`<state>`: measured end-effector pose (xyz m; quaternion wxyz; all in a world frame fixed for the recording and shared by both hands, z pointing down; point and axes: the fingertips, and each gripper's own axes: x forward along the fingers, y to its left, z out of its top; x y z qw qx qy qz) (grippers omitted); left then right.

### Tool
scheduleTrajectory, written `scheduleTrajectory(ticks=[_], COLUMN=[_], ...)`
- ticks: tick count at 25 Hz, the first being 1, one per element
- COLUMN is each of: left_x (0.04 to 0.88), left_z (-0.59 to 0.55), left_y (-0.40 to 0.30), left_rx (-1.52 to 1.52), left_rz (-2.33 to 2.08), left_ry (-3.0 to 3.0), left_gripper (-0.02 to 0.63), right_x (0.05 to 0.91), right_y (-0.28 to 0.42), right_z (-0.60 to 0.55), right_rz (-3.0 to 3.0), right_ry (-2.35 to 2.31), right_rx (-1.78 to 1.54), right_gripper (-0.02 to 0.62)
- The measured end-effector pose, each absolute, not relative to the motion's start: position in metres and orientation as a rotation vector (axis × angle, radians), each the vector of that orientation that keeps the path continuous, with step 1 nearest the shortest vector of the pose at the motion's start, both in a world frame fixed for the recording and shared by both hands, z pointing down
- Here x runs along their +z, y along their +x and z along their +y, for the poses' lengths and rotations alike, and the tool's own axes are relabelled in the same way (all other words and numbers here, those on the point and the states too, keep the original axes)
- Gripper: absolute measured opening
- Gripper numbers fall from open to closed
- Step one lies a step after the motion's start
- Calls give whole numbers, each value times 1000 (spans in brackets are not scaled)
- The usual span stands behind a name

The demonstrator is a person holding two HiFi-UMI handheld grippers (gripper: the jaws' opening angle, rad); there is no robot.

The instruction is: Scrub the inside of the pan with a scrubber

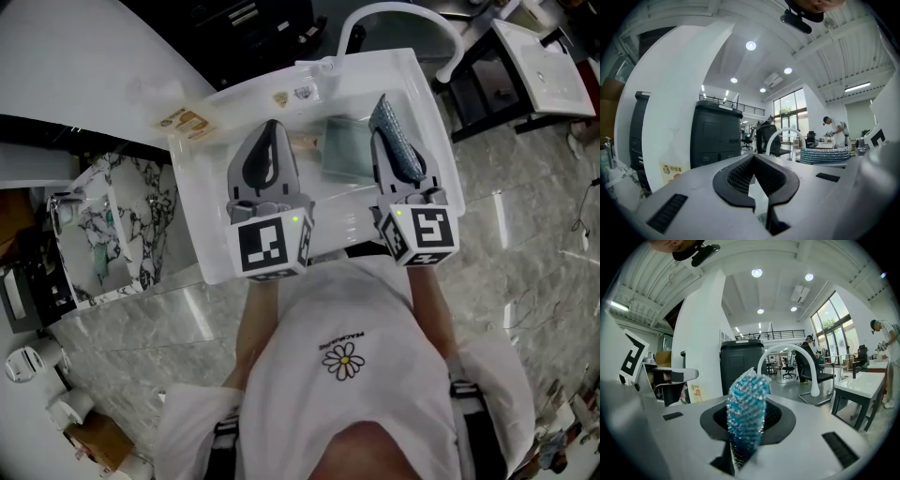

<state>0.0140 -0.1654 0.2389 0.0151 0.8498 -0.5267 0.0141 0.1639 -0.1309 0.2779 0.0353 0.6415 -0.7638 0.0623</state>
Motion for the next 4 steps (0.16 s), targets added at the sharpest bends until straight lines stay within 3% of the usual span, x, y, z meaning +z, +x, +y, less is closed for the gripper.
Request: scheduleTrajectory(ticks=[4], left_x=[240], left_z=[-168], left_y=[12], left_rx=[45], left_rz=[-1643], left_ry=[2642], left_gripper=[17], right_x=[278], right_y=[161], right_z=[-134], right_rz=[-2352], right_ry=[1965], right_rx=[187], right_gripper=[57])
